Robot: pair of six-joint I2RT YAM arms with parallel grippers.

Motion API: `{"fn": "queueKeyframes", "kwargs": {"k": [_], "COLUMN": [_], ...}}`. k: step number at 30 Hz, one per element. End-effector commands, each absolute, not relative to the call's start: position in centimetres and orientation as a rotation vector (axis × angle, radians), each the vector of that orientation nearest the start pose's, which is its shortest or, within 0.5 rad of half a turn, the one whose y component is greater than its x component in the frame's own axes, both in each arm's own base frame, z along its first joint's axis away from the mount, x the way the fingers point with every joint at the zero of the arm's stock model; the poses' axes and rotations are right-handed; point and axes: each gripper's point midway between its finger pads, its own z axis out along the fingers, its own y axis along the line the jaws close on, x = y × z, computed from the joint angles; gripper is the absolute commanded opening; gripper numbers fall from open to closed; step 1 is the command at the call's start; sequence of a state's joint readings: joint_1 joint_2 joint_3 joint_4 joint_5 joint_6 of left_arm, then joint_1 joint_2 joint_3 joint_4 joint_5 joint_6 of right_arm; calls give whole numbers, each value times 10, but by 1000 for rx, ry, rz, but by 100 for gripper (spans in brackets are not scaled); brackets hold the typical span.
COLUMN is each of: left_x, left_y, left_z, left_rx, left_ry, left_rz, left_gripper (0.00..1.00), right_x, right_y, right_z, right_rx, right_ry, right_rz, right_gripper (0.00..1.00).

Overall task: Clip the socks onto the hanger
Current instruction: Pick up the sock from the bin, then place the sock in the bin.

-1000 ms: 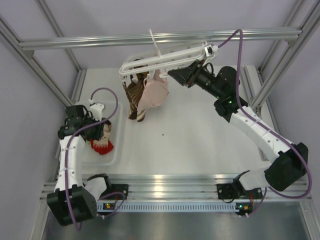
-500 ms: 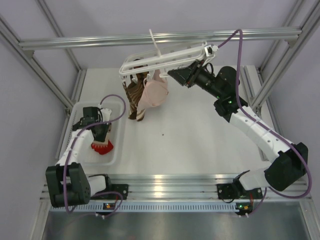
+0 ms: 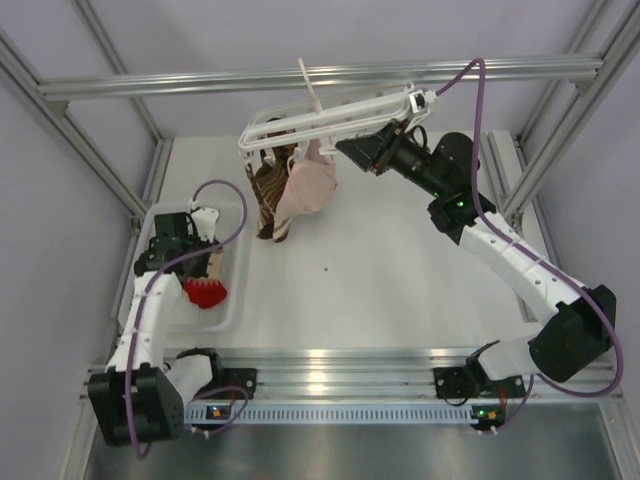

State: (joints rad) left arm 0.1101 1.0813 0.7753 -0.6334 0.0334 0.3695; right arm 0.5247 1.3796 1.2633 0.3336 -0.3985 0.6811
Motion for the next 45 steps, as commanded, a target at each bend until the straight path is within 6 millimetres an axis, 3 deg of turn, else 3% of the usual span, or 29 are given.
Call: {"fn": "queueKeyframes", "kwargs": {"k": [1,5,8,9,11,12,14,16,18,20,22,27,30,36,40,45], "left_x": [259,245,226,216,199,200,194,203,208,228,242,251,259,273,295,300], "left_y": [9,-22,-54,-76,-92,-97,-108,-113,-120,-120,-133,-193,-213,-232,-235,-239], "left_z": [168,233,289,308,335,356,369,382,386,393,397,391,390,394,392,388], "left_rx": [386,493,600,683,713,727,766,765,793,773,809,963,1013,1079,1097,1102], "left_ry": [2310,2075,1823,1707,1556,1453,1381,1358,1354,1356,1354,1297,1259,1090,1132,1137], "left_rz": [9,-113,-216,-309,-361,-352,-412,-467,-532,-552,-581,-505,-442,-275,-212,-215], "left_gripper": [0,0,0,0,0,0,0,0,0,0,0,0,0,0,0,0], "right_x": [339,337,336,337,336,335,337,337,336,336,336,334,333,329,334,345], "right_y": [300,299,299,299,299,300,300,302,302,302,302,303,302,302,294,279], "right_z": [428,429,427,427,429,430,429,429,431,433,431,428,426,425,422,426], "right_rx": [-272,-278,-286,-285,-293,-298,-298,-302,-303,-305,-311,-327,-332,-380,-382,-333], "right_ry": [1447,1440,1436,1436,1430,1424,1424,1422,1417,1412,1412,1413,1417,1412,1426,1411], "right_rz": [1257,1257,1258,1257,1257,1258,1257,1264,1270,1269,1267,1266,1260,1243,1207,1174], "right_gripper": [0,0,0,0,0,0,0,0,0,0,0,0,0,0,0,0]}}
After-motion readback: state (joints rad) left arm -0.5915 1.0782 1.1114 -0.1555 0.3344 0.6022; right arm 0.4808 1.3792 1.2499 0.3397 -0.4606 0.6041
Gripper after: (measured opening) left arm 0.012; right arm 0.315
